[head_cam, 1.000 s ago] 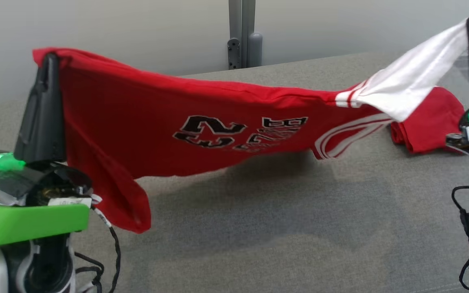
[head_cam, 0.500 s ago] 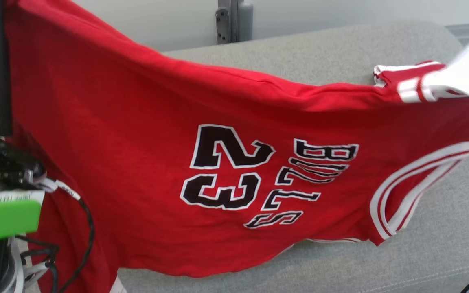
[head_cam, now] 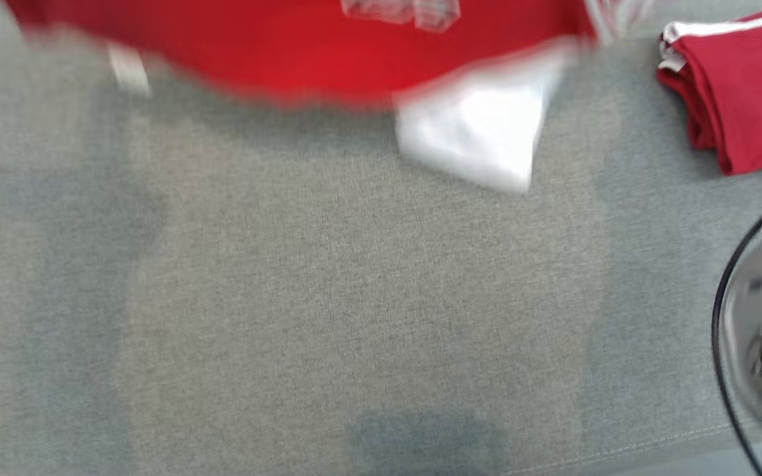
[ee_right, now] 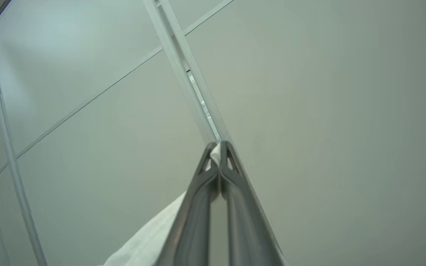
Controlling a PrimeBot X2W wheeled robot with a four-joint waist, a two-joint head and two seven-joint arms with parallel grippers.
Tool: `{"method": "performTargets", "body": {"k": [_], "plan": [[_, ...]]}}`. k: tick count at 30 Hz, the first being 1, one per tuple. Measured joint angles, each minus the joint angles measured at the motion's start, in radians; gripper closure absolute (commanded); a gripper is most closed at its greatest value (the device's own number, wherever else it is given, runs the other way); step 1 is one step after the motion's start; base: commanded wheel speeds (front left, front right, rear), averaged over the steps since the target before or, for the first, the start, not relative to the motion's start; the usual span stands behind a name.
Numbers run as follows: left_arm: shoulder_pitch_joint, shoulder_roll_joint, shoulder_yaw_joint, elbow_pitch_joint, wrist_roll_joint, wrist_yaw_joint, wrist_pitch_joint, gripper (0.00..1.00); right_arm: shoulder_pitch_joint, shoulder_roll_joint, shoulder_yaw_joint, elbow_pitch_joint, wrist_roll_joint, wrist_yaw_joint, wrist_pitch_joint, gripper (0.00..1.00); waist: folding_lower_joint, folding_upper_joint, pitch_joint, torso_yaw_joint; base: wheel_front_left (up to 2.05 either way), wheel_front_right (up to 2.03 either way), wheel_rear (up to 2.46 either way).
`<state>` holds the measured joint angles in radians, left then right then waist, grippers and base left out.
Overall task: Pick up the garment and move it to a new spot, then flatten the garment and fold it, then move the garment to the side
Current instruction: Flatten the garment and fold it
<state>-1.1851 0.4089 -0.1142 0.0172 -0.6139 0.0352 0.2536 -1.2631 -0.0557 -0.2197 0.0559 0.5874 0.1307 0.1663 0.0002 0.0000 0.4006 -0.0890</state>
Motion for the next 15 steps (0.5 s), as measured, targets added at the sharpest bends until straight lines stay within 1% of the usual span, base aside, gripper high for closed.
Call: {"method": "performTargets", "body": {"k": [2,3,4,7,10,15], "plan": [[-0.147,0.009,-0.021,0.104,0.070,-0.023,-0.085,1.00,-0.114,0.002,0.011,0.099,-0.052,0.000,-0.071,1.00,0.0000,0.0000,0.034,-0.002,0.00,0.00,0.00],[-0.208,0.007,-0.024,0.153,0.084,-0.032,-0.126,1.00,-0.158,0.002,0.022,0.139,-0.067,0.000,-0.102,1.00,0.0000,0.0001,0.051,-0.004,0.00,0.00,0.00],[-0.259,0.000,-0.025,0.195,0.096,-0.037,-0.163,1.00,-0.193,0.003,0.036,0.183,-0.067,0.000,-0.128,1.00,0.0000,0.0000,0.066,-0.006,0.00,0.00,0.00],[-0.354,-0.009,-0.041,0.327,0.116,-0.078,-0.245,1.00,-0.245,0.004,0.100,0.273,-0.010,0.000,-0.195,1.00,0.0000,0.0001,0.115,-0.017,0.00,0.00,0.00],[-0.345,0.000,-0.057,0.458,0.125,-0.107,-0.292,1.00,-0.216,0.004,0.186,0.320,0.047,0.000,-0.235,1.00,0.0000,0.0001,0.168,-0.027,0.00,0.00,0.00],[-0.247,0.039,-0.013,0.627,0.109,-0.112,-0.392,1.00,-0.088,0.006,0.305,0.323,0.132,0.000,-0.281,1.00,0.0001,0.0000,0.253,-0.043,0.00,0.00,0.00]]}}
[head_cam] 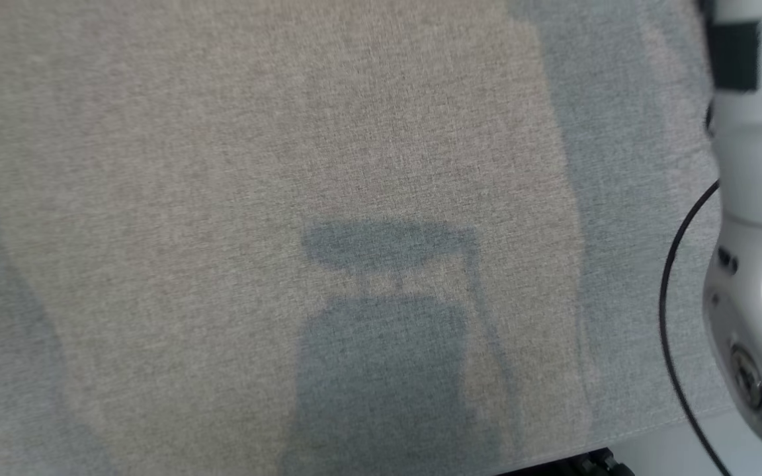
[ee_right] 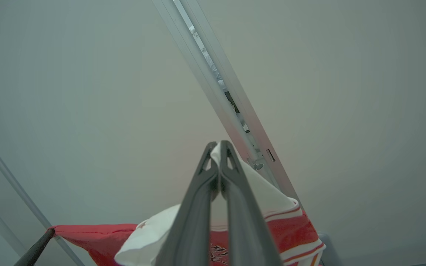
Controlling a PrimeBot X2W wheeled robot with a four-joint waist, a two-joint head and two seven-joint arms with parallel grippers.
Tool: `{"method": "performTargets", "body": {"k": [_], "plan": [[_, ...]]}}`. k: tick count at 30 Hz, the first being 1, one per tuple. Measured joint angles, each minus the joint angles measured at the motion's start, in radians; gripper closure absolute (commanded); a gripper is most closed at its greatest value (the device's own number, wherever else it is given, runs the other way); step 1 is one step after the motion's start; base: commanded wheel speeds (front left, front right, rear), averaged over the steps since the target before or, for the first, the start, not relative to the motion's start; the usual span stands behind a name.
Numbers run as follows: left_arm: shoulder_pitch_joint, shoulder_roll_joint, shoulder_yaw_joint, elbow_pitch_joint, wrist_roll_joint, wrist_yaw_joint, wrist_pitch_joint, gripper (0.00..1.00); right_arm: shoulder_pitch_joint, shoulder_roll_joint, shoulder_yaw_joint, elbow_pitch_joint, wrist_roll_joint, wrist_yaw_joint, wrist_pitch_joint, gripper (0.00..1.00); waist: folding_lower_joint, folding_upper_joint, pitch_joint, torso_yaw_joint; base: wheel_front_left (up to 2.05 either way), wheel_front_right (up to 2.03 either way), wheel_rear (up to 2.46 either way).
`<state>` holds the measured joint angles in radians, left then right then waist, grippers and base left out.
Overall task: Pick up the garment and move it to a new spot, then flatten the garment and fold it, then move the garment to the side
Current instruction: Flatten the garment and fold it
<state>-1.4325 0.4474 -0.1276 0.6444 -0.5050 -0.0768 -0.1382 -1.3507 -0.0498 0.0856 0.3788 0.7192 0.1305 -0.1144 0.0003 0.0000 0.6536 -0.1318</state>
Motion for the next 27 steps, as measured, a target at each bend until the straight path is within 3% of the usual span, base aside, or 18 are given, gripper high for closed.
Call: {"method": "performTargets", "body": {"k": [8,15,21,27], "plan": [[0.054,-0.006,0.038,0.092,-0.074,-0.038,-0.091,1.00,0.158,-0.016,0.062,-0.171,0.035,0.000,0.005,1.00,0.0000,0.0000,0.089,-0.022,0.00,0.00,0.00],[0.073,-0.026,-0.011,0.065,-0.139,-0.051,-0.093,1.00,0.284,-0.046,0.034,-0.313,0.054,0.000,0.051,1.00,-0.0002,0.0000,0.060,-0.010,0.00,0.00,0.00],[0.205,-0.014,-0.091,-0.057,-0.261,-0.051,-0.083,1.00,0.441,-0.052,0.029,-0.380,0.091,0.000,0.088,1.00,-0.0003,0.0000,0.012,0.014,0.00,0.00,0.00],[0.469,0.032,-0.159,-0.232,-0.376,-0.051,-0.092,1.00,0.682,-0.063,0.027,-0.455,0.148,0.000,0.123,1.00,-0.0003,0.0000,-0.068,0.035,0.00,0.00,0.00]]}}
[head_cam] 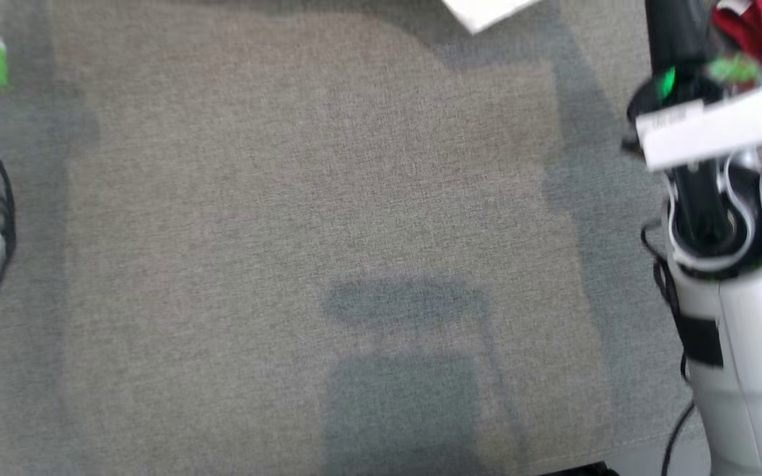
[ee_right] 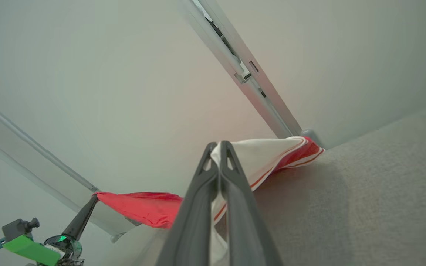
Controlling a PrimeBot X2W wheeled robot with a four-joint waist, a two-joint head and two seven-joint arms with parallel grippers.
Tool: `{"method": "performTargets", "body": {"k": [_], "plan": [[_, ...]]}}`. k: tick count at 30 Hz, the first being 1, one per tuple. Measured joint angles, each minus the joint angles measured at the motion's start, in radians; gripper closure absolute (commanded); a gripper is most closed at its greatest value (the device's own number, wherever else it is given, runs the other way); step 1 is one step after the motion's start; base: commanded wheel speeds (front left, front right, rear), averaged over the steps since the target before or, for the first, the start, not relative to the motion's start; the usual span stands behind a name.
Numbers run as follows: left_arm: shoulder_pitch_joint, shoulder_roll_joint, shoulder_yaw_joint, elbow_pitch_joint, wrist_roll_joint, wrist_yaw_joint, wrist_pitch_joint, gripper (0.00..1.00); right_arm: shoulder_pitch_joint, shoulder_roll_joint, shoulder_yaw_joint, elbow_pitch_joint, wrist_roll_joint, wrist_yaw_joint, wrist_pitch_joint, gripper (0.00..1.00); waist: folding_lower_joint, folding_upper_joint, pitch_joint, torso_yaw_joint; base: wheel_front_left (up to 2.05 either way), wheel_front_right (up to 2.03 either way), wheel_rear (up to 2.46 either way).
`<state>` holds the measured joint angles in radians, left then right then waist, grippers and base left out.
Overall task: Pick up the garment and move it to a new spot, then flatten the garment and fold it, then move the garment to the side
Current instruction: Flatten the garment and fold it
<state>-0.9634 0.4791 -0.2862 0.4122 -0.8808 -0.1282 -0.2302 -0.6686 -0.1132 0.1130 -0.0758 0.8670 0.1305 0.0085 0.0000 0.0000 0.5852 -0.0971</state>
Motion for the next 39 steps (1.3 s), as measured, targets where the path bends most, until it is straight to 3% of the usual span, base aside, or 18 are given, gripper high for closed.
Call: {"method": "performTargets", "body": {"k": [5,10,18,26,34,39], "plan": [[0.281,0.039,0.016,-0.149,-0.057,-0.001,-0.018,1.00,0.239,-0.008,-0.038,-0.057,0.043,0.000,0.026,1.00,0.0000,0.0000,-0.085,0.015,0.00,0.00,0.00],[0.559,0.030,0.063,-0.265,-0.070,0.018,-0.027,1.00,0.443,0.013,-0.082,-0.085,0.092,0.000,0.037,1.00,0.0000,0.0000,-0.175,0.028,0.00,0.00,0.00],[0.878,-0.101,0.139,-0.354,-0.041,0.036,-0.031,1.00,0.650,0.039,-0.107,-0.073,0.138,0.000,0.046,1.00,-0.0001,0.0000,-0.309,0.051,0.00,0.00,0.00],[1.037,-0.206,0.178,-0.384,0.031,0.022,-0.032,1.00,0.749,0.041,-0.110,-0.126,0.146,0.000,0.086,1.00,-0.0001,0.0000,-0.391,0.070,0.00,0.00,0.00],[1.144,-0.220,0.212,-0.485,0.070,0.015,-0.032,1.00,0.829,0.041,-0.118,-0.222,0.144,0.000,0.123,1.00,-0.0001,0.0000,-0.410,0.066,0.00,0.00,0.00],[1.161,-0.210,0.213,-0.497,0.067,0.020,-0.020,1.00,0.832,0.047,-0.114,-0.199,0.154,0.000,0.131,1.00,-0.0001,0.0000,-0.411,0.060,0.00,0.00,0.00]]}}
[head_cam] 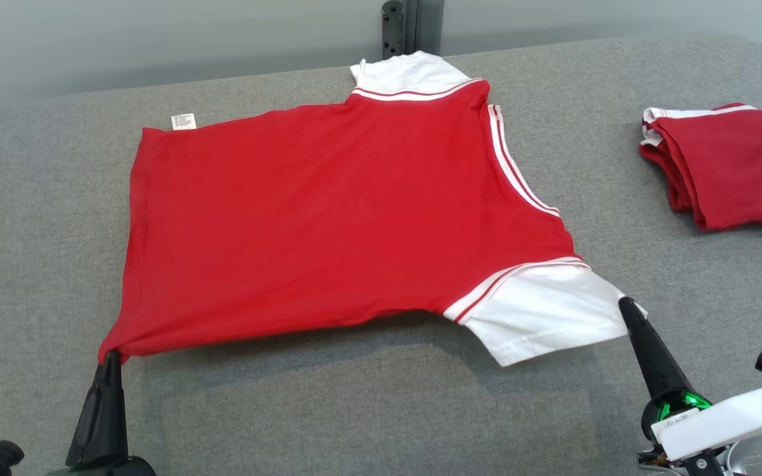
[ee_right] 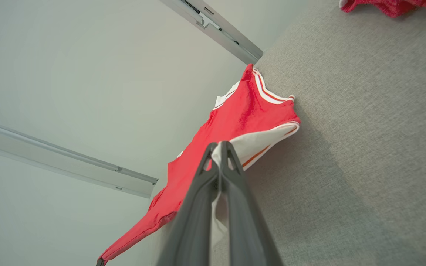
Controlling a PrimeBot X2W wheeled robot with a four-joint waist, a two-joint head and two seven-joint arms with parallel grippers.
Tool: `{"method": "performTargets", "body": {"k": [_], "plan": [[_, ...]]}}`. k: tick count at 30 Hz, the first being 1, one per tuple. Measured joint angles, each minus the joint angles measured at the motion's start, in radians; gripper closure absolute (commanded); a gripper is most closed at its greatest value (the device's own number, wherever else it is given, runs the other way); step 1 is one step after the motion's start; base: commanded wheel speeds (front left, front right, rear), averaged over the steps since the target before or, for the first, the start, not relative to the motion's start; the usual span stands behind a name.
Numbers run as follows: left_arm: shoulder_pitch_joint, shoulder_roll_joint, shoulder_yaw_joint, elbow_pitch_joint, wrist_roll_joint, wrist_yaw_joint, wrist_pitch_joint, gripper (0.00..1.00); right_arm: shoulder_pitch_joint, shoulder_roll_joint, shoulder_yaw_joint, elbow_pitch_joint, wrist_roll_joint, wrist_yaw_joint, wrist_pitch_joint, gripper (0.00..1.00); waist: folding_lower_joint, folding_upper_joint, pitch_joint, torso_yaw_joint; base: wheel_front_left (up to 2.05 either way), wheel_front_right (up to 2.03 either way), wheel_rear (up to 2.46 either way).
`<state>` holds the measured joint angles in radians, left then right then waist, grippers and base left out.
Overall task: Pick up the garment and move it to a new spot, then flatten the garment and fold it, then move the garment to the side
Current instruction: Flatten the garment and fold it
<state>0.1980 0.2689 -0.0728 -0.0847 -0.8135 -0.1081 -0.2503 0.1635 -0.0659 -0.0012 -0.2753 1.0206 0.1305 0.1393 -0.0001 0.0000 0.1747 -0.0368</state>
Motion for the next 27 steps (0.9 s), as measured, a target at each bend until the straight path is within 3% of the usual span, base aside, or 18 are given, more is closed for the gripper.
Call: {"method": "performTargets", "body": {"k": [13,17,27], "plan": [[-0.091,-0.028,-0.043,0.167,-0.039,-0.006,0.020,1.00,-0.079,0.011,0.036,0.180,-0.003,0.000,-0.037,1.00,0.0000,0.0000,0.008,0.004,0.00,0.00,0.00],[-0.174,-0.069,-0.043,0.211,-0.105,-0.011,0.024,1.00,-0.168,0.012,0.027,0.249,-0.019,0.000,-0.086,1.00,0.0000,0.0000,0.015,0.012,0.00,0.00,0.00],[-0.438,-0.087,-0.056,0.420,-0.164,-0.018,0.029,1.00,-0.465,0.012,0.023,0.486,-0.103,0.000,-0.179,1.00,0.0001,0.0000,0.073,0.037,0.00,0.00,0.00]]}}
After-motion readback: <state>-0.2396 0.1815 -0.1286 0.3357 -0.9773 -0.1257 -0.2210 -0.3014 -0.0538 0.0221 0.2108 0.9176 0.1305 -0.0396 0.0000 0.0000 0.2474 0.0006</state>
